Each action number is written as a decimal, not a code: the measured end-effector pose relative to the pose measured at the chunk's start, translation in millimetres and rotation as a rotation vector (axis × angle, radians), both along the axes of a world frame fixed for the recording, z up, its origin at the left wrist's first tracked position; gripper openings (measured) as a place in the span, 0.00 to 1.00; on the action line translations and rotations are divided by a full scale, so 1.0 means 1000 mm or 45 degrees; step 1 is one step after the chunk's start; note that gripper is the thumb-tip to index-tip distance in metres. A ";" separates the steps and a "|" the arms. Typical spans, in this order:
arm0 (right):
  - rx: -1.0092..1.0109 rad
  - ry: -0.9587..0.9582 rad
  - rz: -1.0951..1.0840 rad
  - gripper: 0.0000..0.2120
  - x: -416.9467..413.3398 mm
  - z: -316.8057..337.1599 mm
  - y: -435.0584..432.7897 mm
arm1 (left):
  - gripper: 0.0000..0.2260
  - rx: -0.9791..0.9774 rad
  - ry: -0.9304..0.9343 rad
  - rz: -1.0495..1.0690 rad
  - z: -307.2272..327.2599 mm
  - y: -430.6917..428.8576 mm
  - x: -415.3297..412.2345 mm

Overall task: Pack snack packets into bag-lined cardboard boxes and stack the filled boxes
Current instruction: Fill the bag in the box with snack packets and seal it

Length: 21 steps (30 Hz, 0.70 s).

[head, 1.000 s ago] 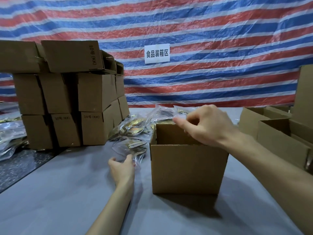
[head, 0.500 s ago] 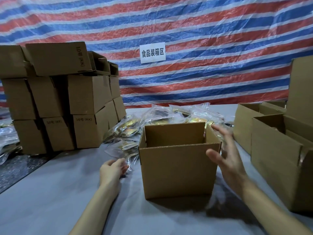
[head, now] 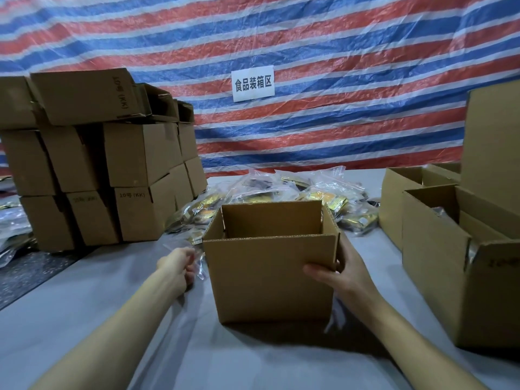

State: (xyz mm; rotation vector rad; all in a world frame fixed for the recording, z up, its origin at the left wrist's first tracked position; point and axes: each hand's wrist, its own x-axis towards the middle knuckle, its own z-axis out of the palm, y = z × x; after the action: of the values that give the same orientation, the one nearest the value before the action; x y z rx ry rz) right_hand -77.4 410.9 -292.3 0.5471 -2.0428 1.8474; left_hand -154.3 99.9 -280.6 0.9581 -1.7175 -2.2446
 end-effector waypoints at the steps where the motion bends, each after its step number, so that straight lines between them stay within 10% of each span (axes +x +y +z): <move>1: -0.002 -0.002 -0.005 0.46 0.000 0.000 0.000 | 0.11 0.066 -0.009 -0.055 0.005 0.001 0.001; 17: -0.068 -0.025 0.050 0.45 -0.003 -0.004 0.002 | 0.12 0.035 -0.019 -0.165 0.011 0.001 0.001; 21: -0.118 -0.029 0.069 0.44 -0.006 -0.006 0.000 | 0.09 -0.572 -0.127 -0.228 0.024 0.002 0.004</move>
State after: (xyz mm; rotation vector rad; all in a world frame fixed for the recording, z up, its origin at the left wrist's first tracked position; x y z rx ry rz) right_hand -83.1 411.3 -298.4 0.5638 -1.9633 1.9765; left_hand -150.1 101.7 -256.6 0.8484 -2.2967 -1.7962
